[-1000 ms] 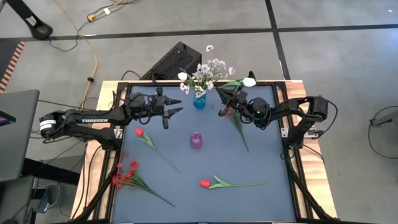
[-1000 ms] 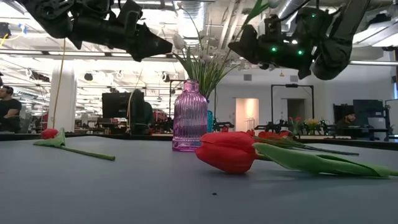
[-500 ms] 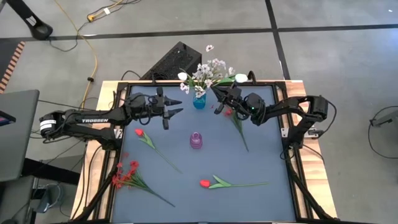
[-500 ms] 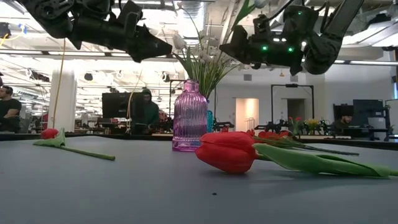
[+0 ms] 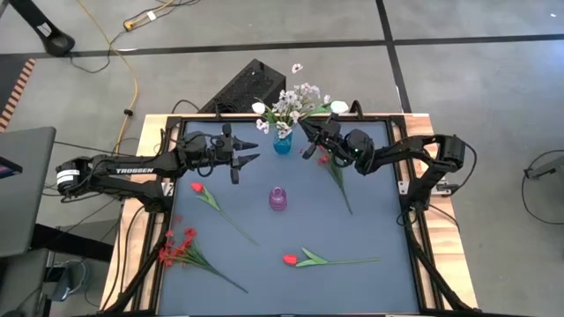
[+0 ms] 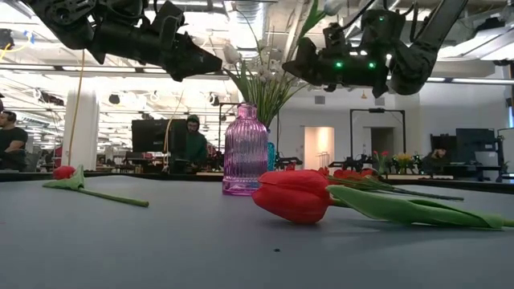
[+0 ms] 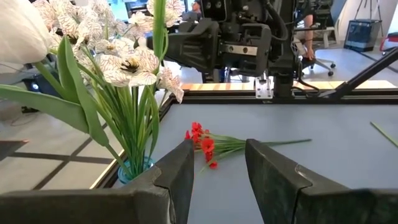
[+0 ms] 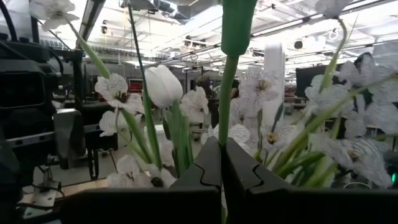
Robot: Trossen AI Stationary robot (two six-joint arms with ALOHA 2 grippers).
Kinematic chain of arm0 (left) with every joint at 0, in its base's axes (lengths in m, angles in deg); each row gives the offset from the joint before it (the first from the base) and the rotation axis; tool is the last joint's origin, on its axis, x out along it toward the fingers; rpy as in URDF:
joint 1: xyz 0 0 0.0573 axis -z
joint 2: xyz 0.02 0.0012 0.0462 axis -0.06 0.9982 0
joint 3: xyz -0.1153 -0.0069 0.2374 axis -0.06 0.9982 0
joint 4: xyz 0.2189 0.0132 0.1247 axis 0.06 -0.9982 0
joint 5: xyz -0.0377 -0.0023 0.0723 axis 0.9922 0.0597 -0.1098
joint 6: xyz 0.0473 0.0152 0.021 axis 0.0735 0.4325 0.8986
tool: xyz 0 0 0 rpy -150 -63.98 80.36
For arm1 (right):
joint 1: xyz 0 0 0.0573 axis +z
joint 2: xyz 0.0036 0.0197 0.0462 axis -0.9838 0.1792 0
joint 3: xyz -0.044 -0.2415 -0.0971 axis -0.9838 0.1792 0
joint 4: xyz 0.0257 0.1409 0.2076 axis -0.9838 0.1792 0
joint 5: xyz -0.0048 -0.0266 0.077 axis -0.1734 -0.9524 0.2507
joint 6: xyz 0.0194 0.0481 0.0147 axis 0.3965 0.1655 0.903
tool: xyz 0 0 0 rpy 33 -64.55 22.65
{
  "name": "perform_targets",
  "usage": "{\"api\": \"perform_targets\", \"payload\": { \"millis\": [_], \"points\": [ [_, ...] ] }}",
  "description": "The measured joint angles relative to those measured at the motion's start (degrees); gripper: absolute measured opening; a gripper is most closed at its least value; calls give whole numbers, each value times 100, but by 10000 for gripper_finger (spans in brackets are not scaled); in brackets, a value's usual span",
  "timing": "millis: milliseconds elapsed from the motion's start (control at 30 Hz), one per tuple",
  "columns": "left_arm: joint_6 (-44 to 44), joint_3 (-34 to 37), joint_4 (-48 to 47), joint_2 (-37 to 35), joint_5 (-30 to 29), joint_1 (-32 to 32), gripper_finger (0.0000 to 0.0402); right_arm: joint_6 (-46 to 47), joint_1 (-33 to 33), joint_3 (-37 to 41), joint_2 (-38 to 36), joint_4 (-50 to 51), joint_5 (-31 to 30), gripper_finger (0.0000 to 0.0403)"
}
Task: Sort flowers into vase by color
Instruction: Put the white tulip into the blue vase
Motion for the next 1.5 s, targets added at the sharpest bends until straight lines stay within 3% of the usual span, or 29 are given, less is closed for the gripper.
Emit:
{"api": "perform_targets", "payload": {
  "millis": [700,1033,1500],
  "points": [
    [-33,-4,-103,0,49,2,135,54,-57,-938,0,2419,-158,23],
    [-37,-4,-98,1,47,2,135,618,-206,-960,0,2917,-152,23],
    [-123,-4,-85,2,47,2,135,658,-177,-960,0,3061,-119,30]
  ]
}}
